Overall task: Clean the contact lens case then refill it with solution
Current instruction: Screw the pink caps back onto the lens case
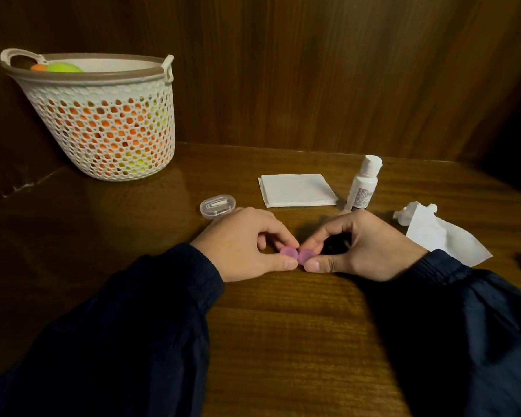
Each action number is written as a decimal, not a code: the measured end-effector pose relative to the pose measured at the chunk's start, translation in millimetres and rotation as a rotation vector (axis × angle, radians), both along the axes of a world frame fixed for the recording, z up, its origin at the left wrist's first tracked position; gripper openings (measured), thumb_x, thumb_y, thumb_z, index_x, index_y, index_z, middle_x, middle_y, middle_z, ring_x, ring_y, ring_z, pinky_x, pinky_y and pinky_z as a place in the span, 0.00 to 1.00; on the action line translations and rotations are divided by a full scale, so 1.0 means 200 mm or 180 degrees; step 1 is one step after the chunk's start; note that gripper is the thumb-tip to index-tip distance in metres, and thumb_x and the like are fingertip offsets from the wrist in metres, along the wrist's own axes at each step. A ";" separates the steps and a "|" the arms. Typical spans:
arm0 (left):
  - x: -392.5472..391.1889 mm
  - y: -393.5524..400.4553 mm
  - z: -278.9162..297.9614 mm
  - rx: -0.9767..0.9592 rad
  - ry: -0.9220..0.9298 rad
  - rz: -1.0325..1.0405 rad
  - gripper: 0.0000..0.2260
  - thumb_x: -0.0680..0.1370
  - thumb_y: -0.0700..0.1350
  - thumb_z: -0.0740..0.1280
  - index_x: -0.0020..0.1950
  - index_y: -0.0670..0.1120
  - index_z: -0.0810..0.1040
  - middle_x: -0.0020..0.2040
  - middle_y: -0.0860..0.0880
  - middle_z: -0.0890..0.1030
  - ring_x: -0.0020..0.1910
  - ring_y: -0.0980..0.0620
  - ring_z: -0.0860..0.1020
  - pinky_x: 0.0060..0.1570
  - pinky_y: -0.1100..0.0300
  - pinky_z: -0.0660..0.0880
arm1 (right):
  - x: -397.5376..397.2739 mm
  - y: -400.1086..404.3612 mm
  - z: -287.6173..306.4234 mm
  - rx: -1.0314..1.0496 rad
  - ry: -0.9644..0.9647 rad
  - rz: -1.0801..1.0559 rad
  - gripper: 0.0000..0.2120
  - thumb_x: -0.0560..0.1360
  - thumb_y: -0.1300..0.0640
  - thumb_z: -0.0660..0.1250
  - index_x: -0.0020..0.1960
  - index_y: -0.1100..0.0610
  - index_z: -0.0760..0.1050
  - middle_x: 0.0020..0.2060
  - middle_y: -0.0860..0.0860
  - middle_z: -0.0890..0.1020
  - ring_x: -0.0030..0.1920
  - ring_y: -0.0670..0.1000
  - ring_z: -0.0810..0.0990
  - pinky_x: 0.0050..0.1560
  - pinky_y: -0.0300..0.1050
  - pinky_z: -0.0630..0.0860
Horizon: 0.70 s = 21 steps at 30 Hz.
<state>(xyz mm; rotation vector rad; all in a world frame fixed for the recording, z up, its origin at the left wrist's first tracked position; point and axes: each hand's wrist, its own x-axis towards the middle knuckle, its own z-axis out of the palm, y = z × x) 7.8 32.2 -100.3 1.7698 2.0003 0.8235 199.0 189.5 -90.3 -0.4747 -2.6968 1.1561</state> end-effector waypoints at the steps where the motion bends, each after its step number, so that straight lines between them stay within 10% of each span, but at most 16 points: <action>1: 0.00 -0.01 0.00 0.0017 0.0027 -0.0029 0.14 0.74 0.59 0.78 0.59 0.63 0.86 0.51 0.62 0.83 0.48 0.57 0.79 0.52 0.46 0.82 | 0.00 0.00 0.00 0.0000 -0.0027 -0.0008 0.13 0.66 0.43 0.80 0.50 0.42 0.89 0.45 0.38 0.88 0.51 0.40 0.85 0.59 0.47 0.80; 21: 0.01 0.03 -0.02 0.0187 0.0005 0.0326 0.11 0.67 0.62 0.82 0.46 0.62 0.87 0.43 0.64 0.84 0.44 0.62 0.79 0.44 0.58 0.79 | 0.00 0.00 0.00 0.0118 -0.0054 -0.0006 0.15 0.65 0.39 0.79 0.50 0.41 0.88 0.45 0.37 0.88 0.50 0.39 0.85 0.55 0.42 0.78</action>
